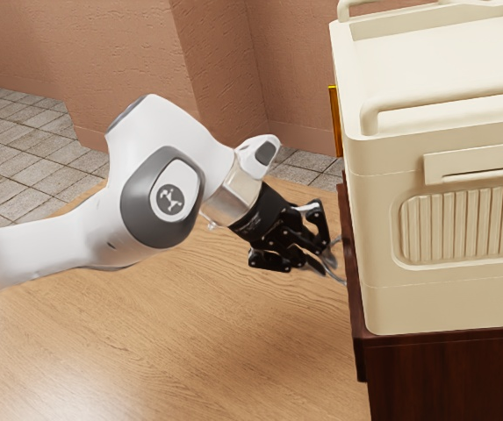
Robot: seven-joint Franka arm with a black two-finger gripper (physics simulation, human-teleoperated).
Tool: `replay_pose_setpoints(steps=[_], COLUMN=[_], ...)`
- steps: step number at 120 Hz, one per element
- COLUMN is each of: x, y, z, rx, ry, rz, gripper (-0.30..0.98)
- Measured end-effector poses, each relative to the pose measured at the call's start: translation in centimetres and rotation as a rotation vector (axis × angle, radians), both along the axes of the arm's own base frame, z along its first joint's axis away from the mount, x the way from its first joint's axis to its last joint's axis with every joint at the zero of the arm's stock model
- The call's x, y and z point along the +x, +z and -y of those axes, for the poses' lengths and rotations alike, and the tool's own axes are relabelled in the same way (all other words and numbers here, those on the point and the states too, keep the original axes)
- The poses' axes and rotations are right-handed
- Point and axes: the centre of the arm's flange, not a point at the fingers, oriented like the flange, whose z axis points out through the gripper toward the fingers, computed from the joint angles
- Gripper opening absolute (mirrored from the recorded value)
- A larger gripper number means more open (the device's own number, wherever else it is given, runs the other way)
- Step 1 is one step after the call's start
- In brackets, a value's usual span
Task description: Pull the drawer handle with one arm to open the drawer
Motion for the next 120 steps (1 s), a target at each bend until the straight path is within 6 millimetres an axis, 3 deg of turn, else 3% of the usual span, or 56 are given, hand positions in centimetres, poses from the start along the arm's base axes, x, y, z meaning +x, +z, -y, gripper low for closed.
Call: replay_pose_setpoints(steps=[42,71,98,120], x=[-1.7,-4.6,-5.2,-5.2], y=[-0.2,-0.2,-0.6,-0.2], z=[-2.9,-4.1,-5.3,-6.5], rx=[0.024,0.045,0.051,0.047], ry=[0.042,0.046,0.057,0.069], rz=[-0.006,-0.026,-0.049,-0.037], gripper=[0.02,0.03,0.05,0.00])
